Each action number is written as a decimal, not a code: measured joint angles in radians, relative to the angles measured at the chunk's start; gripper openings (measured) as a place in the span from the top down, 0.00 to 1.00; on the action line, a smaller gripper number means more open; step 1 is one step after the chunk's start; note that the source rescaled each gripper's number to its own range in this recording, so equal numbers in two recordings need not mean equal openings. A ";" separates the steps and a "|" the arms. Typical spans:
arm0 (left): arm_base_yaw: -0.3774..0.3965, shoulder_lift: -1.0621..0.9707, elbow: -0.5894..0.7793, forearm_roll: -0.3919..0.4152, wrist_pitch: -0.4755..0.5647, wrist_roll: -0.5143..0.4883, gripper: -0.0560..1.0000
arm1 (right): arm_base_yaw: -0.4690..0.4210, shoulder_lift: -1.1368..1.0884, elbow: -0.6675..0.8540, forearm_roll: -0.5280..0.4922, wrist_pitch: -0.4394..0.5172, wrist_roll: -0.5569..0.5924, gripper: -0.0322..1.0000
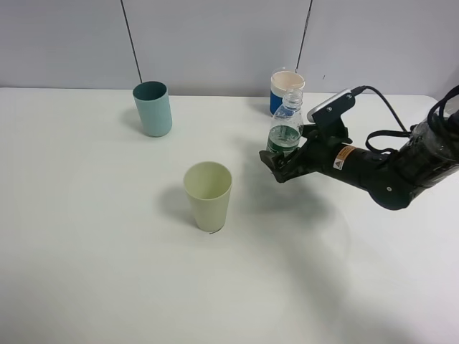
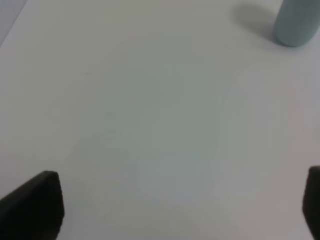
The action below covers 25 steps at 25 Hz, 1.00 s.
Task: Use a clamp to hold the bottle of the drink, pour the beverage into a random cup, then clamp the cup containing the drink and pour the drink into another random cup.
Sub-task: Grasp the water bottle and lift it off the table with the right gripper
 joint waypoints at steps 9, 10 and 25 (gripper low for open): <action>0.000 0.000 0.000 0.000 0.000 0.000 0.10 | 0.000 0.035 -0.048 -0.052 -0.011 -0.024 0.00; 0.000 0.000 0.000 0.000 0.000 0.000 0.10 | 0.000 0.035 -0.048 -0.052 -0.013 -0.036 0.00; 0.000 0.000 0.000 0.000 0.000 0.000 0.10 | 0.000 0.035 -0.050 -0.056 -0.024 -0.087 0.97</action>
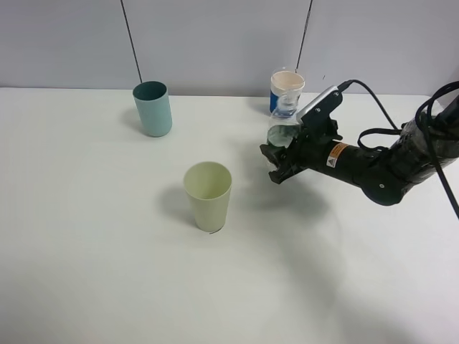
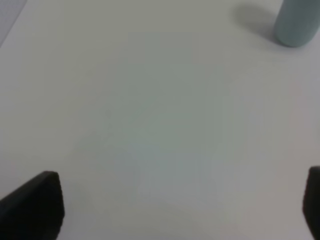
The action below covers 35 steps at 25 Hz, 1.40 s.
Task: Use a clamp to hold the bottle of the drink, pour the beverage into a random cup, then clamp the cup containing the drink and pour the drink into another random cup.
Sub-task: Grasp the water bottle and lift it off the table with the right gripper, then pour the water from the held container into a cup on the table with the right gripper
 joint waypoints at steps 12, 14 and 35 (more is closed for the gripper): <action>0.000 0.000 0.000 0.000 0.000 0.000 0.10 | 0.000 0.001 0.000 0.000 -0.003 0.000 0.97; 0.000 0.000 0.000 0.000 0.000 0.000 0.10 | 0.000 0.001 0.000 0.000 -0.007 0.000 0.97; 0.000 0.000 0.000 0.000 0.000 0.000 0.10 | 0.004 -0.148 -0.005 -0.022 0.000 0.000 0.97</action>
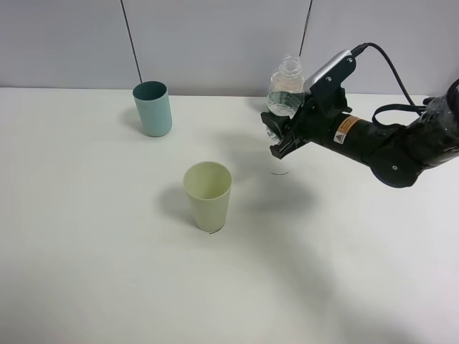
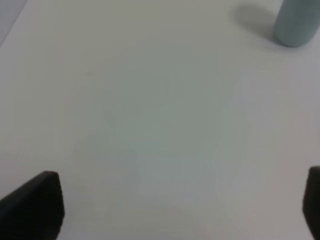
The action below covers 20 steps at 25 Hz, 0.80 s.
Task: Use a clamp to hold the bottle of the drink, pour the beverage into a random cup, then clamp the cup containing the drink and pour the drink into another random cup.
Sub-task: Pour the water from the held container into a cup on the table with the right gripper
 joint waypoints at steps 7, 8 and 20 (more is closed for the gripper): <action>0.000 0.000 0.000 0.000 0.000 0.000 0.10 | 0.079 -0.029 -0.105 0.005 0.227 0.009 0.97; 0.000 0.000 0.000 0.000 0.000 0.000 0.10 | 0.088 -0.032 -0.125 0.005 0.252 0.009 0.97; 0.000 0.000 0.000 0.000 0.000 0.000 0.10 | 0.142 -0.033 -0.262 -0.156 0.361 -0.085 0.97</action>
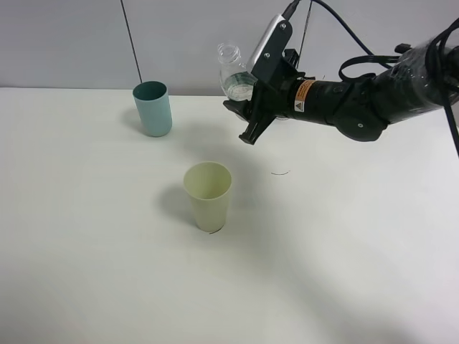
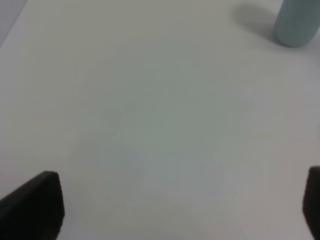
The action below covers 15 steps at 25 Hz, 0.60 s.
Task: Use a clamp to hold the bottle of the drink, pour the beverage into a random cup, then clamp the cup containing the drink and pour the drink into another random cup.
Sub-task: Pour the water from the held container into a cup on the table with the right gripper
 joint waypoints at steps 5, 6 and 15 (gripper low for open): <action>0.000 0.000 0.000 0.000 0.000 0.000 0.10 | 0.021 0.000 -0.016 -0.082 0.004 -0.089 0.97; 0.000 0.000 0.000 0.000 0.000 0.000 0.10 | 0.025 0.000 -0.016 -0.090 0.004 -0.113 0.97; 0.000 0.000 0.000 0.000 0.000 0.000 0.10 | 0.034 0.000 -0.017 -0.129 0.005 -0.385 0.97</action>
